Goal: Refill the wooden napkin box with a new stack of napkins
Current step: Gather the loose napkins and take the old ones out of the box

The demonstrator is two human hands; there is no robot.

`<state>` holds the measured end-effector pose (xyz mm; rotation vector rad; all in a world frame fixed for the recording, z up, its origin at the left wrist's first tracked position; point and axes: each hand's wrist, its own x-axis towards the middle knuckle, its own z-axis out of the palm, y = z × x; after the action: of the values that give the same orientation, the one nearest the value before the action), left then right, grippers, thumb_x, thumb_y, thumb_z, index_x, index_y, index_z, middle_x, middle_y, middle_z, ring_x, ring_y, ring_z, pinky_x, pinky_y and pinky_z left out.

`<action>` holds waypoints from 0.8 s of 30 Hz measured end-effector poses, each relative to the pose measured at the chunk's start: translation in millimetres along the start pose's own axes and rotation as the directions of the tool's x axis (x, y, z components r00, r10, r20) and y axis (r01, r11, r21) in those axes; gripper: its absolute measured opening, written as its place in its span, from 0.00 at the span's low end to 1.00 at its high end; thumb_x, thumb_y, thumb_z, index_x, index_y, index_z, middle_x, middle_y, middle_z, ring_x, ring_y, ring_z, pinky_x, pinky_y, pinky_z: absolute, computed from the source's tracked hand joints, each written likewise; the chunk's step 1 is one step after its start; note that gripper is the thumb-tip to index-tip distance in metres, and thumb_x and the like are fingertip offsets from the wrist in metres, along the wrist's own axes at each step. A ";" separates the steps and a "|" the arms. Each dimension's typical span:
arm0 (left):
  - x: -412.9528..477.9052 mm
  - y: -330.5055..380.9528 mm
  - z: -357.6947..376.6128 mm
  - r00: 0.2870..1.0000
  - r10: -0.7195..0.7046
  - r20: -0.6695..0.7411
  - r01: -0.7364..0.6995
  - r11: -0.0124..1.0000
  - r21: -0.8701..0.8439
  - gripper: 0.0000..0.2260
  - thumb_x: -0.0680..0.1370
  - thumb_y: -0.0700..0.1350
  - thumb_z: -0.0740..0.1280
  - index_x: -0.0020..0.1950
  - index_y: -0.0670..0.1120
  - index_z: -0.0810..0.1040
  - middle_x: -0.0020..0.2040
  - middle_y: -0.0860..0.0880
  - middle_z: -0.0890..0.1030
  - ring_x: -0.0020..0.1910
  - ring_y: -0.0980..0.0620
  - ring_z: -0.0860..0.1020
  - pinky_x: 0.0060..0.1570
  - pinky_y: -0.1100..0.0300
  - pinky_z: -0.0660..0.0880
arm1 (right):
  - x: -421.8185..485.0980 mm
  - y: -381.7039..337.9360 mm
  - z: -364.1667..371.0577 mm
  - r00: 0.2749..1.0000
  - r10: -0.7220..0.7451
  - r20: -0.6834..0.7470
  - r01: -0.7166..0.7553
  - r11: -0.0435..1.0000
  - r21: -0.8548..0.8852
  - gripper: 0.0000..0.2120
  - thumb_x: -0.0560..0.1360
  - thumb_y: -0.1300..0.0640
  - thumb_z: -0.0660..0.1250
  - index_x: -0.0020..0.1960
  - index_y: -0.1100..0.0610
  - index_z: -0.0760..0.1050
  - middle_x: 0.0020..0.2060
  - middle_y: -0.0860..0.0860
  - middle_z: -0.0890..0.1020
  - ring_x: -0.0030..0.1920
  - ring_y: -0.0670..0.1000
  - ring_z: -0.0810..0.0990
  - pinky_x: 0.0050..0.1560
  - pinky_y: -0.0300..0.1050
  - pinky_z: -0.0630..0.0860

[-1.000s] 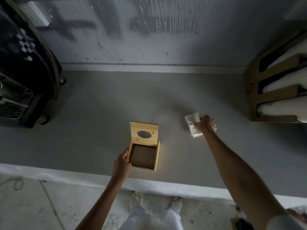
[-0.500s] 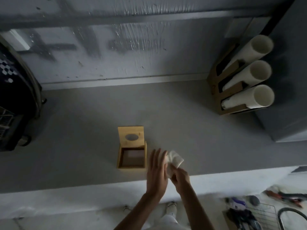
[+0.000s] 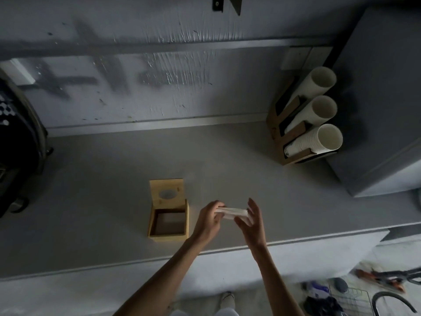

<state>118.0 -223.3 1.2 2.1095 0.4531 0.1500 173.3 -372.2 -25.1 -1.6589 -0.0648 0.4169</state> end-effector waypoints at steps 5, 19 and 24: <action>-12.3 -14.5 21.6 0.994 -0.092 0.066 0.091 0.996 0.022 0.09 0.76 0.39 0.65 0.56 0.42 0.77 0.54 0.47 0.80 0.52 0.55 0.76 0.52 0.66 0.71 | 10.4 24.4 -10.2 0.993 -0.060 0.101 0.085 0.960 -0.265 0.21 0.71 0.70 0.67 0.56 0.47 0.78 0.52 0.43 0.84 0.55 0.47 0.81 0.59 0.50 0.77; -34.1 -46.2 60.1 0.975 -0.223 0.014 0.223 0.973 -0.058 0.34 0.68 0.65 0.62 0.68 0.47 0.68 0.64 0.51 0.73 0.63 0.54 0.71 0.62 0.57 0.71 | 8.0 55.6 -20.4 0.985 0.037 0.168 0.015 0.956 -0.294 0.25 0.71 0.71 0.67 0.64 0.51 0.72 0.58 0.48 0.79 0.60 0.51 0.77 0.61 0.45 0.73; -38.0 -40.0 65.2 0.981 -0.191 -0.028 0.190 0.981 -0.042 0.28 0.75 0.65 0.55 0.62 0.46 0.73 0.60 0.50 0.78 0.59 0.54 0.76 0.59 0.61 0.73 | 4.8 49.9 -15.0 0.983 0.043 0.177 0.006 0.964 -0.266 0.22 0.75 0.72 0.62 0.65 0.56 0.73 0.61 0.49 0.78 0.63 0.50 0.76 0.65 0.45 0.72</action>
<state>90.7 -269.3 -65.4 2.0154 0.6631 0.0812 172.3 -392.0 -73.6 -1.8824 -0.2509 0.5942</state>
